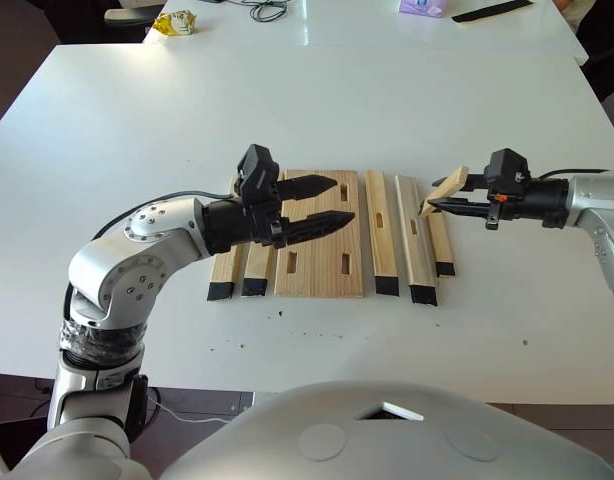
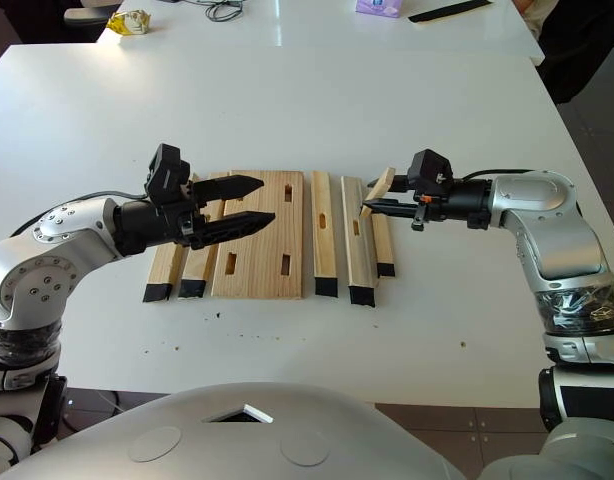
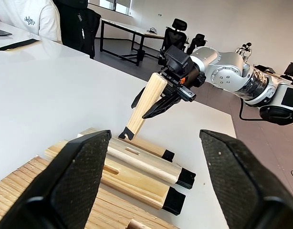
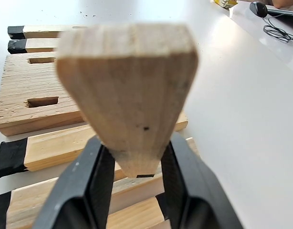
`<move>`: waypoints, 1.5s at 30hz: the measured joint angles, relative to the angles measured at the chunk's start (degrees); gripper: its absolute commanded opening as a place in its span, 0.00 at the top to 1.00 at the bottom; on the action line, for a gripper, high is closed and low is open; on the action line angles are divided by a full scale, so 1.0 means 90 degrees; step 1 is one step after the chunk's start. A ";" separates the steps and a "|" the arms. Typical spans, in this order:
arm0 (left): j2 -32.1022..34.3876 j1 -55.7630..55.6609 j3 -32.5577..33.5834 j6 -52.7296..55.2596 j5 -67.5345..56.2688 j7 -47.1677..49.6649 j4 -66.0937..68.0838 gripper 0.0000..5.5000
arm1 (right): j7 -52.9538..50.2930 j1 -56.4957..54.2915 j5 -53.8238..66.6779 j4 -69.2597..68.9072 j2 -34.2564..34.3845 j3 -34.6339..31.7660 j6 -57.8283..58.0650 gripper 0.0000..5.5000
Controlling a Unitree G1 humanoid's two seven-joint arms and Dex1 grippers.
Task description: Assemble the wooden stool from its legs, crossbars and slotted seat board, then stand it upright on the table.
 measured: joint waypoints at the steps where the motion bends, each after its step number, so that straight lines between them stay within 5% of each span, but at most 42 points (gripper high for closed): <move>1: 0.0000 0.0002 0.0000 0.0000 -0.0005 0.0001 -0.0018 0.37 | 0.0021 0.0008 -0.0017 0.0005 0.0008 -0.0001 -0.0034 0.76; 45: 0.0257 -0.0391 -0.0010 0.0518 -0.0483 -0.0214 -0.0050 0.37 | 0.0588 0.0851 -0.0033 -0.0300 -0.0045 0.0014 -0.0350 0.76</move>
